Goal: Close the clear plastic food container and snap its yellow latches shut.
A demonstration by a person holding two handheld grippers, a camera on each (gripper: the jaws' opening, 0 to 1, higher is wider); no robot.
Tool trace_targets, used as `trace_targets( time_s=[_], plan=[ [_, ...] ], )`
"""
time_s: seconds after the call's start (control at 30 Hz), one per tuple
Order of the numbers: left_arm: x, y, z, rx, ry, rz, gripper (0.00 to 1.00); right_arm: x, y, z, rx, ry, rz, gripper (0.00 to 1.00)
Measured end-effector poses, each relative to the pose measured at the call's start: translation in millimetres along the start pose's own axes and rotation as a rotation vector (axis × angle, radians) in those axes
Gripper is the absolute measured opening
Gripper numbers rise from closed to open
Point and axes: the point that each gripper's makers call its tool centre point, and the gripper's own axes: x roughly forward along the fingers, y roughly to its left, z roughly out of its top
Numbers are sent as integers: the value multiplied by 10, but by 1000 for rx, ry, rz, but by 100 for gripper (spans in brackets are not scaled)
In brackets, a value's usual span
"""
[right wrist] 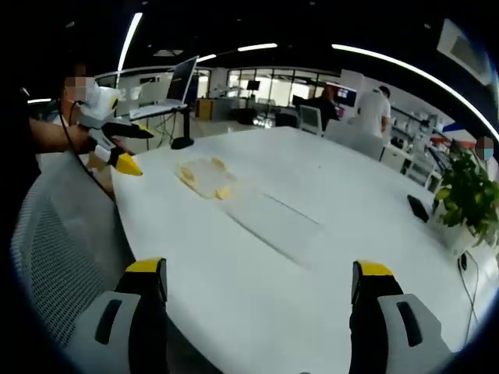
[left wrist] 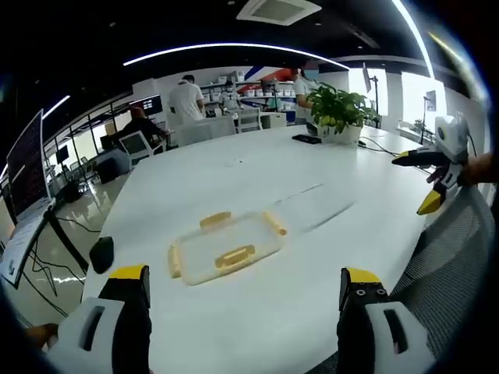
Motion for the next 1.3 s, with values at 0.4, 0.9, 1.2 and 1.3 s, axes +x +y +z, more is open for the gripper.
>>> trace_targets(
  time_s=[0.4,0.9,1.2,1.3],
  plan=[
    [-2,-7,7,3,-3,-1,99,-1,14,-8,-5,2,6,97],
    [0,-6,-7,1,0,-5,99,9,13,-10,3,5,6,97],
    [4,2,-15,5,5,-5,99,13,16,-14,3,8,5,97],
    [2,11,-16,1,3,-4,99,11,19,-11,0,8,5,97]
  ],
)
